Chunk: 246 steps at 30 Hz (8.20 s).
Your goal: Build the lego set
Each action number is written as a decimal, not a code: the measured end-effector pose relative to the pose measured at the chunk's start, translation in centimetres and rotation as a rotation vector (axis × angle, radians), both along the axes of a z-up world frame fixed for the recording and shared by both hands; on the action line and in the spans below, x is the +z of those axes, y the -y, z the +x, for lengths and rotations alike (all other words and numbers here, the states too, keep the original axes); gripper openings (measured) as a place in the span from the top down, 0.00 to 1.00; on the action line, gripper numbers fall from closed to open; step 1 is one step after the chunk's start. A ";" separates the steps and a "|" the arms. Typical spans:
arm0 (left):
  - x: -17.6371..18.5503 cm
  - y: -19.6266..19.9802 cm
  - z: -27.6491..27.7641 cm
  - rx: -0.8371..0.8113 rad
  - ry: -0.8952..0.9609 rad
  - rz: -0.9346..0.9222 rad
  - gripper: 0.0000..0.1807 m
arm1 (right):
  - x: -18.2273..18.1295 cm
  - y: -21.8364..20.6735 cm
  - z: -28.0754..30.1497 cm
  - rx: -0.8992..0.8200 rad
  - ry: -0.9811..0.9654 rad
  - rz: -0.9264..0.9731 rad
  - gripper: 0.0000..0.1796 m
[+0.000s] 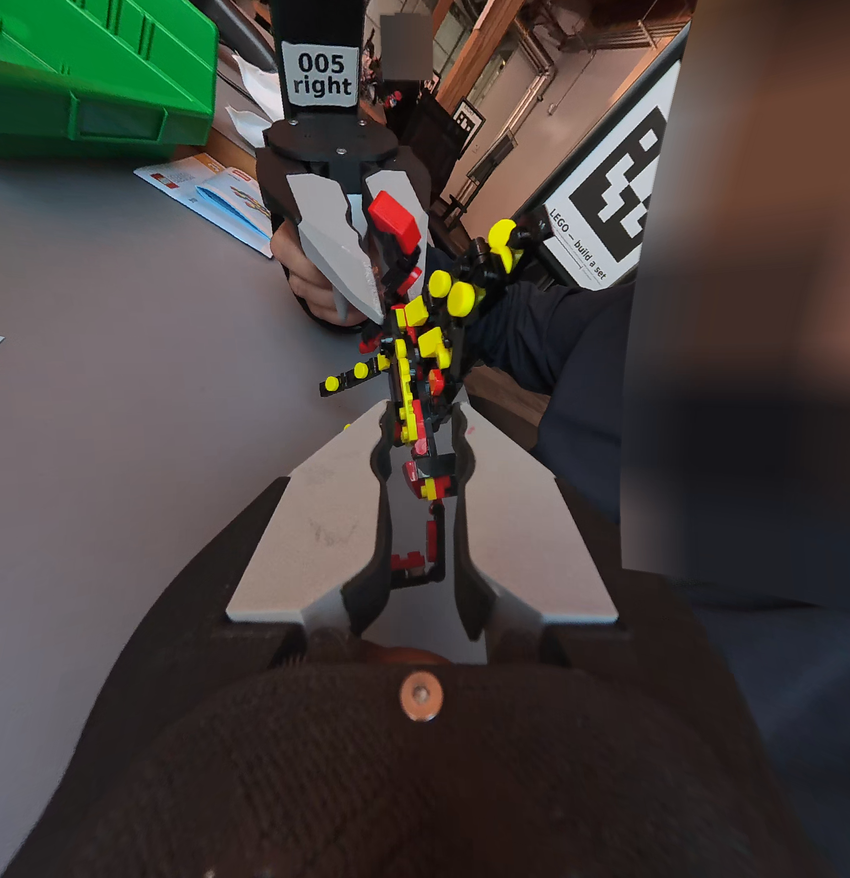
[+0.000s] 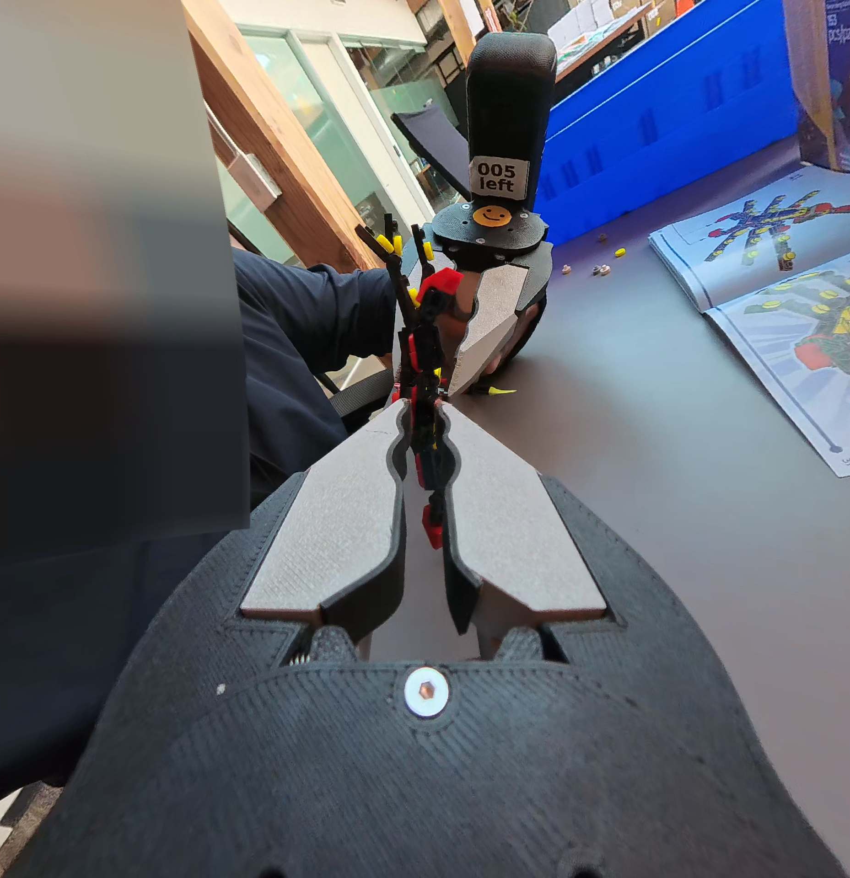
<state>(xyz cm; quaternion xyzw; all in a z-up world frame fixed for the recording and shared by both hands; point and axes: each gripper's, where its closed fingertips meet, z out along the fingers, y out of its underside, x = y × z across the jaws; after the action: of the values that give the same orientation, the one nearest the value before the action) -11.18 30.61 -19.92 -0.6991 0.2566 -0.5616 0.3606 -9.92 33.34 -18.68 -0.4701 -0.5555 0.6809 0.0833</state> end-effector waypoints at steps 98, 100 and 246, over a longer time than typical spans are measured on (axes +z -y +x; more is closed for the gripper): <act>-2.4 -0.4 -2.1 0.073 -0.542 0.669 0.89 | -7.8 -7.9 4.6 -0.358 0.335 1.678 0.99; -2.5 -0.5 -2.2 0.077 -0.549 0.669 0.89 | -7.2 -7.8 4.5 -0.307 0.247 1.967 0.99; -4.9 -2.1 -3.0 0.127 -0.865 0.798 0.89 | -8.5 -9.1 7.6 0.600 0.160 2.688 0.95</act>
<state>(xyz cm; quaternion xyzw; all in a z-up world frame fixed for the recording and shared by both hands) -14.18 32.74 -24.78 -0.6888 0.5294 -0.0631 0.4913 -2.36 42.39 -27.22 0.0699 -0.8621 -0.4106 0.2885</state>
